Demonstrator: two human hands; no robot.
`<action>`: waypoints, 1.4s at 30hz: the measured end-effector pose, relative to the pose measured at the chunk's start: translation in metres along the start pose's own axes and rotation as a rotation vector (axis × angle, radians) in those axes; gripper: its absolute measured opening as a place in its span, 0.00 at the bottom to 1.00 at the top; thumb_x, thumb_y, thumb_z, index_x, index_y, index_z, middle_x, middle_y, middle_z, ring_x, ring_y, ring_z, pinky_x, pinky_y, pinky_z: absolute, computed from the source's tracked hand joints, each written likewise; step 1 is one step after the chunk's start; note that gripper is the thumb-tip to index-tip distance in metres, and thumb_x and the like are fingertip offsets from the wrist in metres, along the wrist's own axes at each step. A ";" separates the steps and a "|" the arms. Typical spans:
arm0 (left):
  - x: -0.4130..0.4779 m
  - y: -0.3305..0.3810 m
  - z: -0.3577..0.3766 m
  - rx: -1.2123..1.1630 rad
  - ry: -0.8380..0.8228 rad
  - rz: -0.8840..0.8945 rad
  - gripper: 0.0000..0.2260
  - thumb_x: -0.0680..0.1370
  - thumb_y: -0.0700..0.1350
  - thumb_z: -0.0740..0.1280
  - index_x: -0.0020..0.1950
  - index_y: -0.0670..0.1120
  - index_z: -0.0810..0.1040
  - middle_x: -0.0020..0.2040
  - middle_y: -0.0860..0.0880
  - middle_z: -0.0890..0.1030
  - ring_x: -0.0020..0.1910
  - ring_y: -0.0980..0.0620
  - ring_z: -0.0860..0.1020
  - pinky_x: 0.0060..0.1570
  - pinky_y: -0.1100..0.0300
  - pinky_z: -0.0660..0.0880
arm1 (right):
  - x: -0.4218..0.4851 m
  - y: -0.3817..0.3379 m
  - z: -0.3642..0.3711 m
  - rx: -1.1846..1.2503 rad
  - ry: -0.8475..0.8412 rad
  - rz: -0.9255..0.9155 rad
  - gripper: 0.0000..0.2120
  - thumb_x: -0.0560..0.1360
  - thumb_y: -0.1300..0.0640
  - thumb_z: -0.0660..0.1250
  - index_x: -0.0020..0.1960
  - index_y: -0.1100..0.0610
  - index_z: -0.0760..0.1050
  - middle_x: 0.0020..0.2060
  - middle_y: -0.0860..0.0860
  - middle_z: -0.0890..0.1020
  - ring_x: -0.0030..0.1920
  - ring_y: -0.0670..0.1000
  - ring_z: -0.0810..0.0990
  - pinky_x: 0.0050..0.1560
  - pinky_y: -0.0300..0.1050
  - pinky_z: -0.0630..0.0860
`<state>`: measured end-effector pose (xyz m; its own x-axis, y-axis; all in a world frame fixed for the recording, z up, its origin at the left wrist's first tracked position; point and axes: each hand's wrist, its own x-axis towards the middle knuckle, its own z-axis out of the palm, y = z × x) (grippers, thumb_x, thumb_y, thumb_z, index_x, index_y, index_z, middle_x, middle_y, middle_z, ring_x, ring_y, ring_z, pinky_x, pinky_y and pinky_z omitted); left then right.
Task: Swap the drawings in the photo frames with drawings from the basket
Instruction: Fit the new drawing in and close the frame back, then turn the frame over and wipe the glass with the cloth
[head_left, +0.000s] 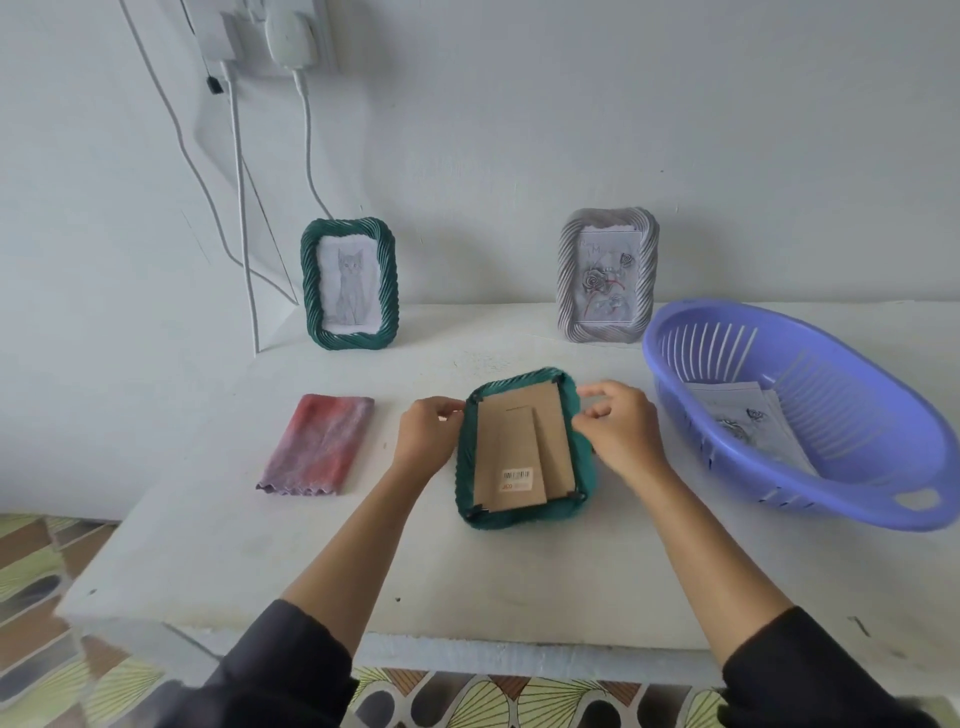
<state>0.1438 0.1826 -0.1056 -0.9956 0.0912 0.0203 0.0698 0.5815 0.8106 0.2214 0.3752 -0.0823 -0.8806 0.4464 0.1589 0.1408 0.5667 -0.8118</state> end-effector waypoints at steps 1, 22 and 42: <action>-0.002 0.004 -0.001 -0.026 0.013 0.005 0.11 0.77 0.41 0.63 0.57 0.44 0.80 0.57 0.46 0.81 0.56 0.48 0.77 0.55 0.61 0.69 | 0.003 -0.010 -0.004 -0.002 0.043 -0.044 0.14 0.68 0.65 0.68 0.53 0.59 0.78 0.32 0.52 0.78 0.31 0.48 0.75 0.35 0.37 0.69; -0.001 0.000 -0.015 -0.186 -0.086 -0.090 0.21 0.79 0.43 0.58 0.72 0.47 0.63 0.61 0.42 0.77 0.56 0.41 0.78 0.56 0.44 0.76 | -0.001 0.004 0.060 -0.276 -0.262 -0.039 0.23 0.80 0.53 0.54 0.73 0.58 0.60 0.72 0.53 0.65 0.72 0.52 0.63 0.71 0.45 0.60; 0.005 -0.025 -0.020 0.176 0.163 0.106 0.18 0.78 0.47 0.61 0.68 0.44 0.71 0.70 0.43 0.69 0.69 0.46 0.66 0.68 0.54 0.61 | -0.006 0.015 0.067 -0.453 -0.208 -0.100 0.23 0.81 0.54 0.49 0.75 0.58 0.52 0.75 0.52 0.56 0.75 0.49 0.54 0.74 0.43 0.49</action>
<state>0.1361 0.1519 -0.1142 -0.9781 0.0358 0.2051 0.1696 0.7084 0.6852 0.1981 0.3346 -0.1336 -0.9647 0.2538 0.0707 0.1930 0.8634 -0.4662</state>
